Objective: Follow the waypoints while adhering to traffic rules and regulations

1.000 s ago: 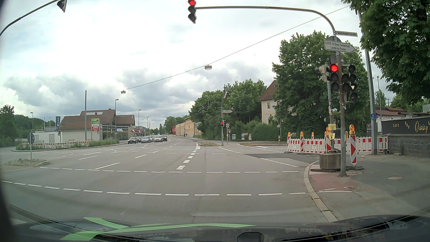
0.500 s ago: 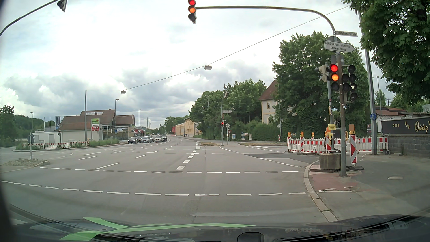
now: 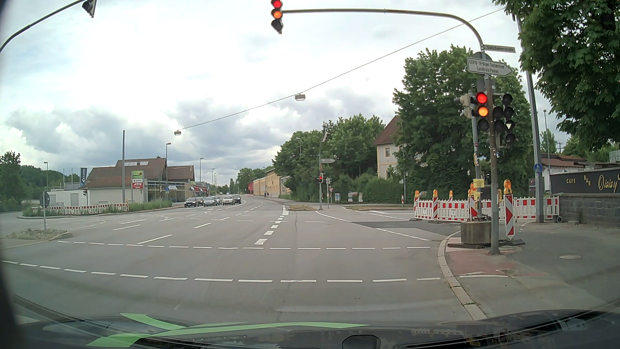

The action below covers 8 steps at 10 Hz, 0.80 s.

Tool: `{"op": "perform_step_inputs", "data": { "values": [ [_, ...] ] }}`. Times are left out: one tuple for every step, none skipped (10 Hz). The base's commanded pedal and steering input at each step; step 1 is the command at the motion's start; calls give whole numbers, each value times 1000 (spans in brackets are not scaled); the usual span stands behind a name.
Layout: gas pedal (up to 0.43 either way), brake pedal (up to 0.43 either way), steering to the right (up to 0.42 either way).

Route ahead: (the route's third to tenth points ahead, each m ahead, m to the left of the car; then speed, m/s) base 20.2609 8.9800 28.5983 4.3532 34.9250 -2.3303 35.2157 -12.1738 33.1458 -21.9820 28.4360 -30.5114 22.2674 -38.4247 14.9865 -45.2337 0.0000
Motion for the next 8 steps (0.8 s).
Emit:
{"op": "perform_step_inputs", "data": {
  "values": [
    [0,201,-5],
    [0,201,-4],
    [0,201,-5],
    [0,201,-5],
    [0,201,-4],
    [0,201,-5],
    [0,201,-5],
    [0,201,-5]
  ]
}}
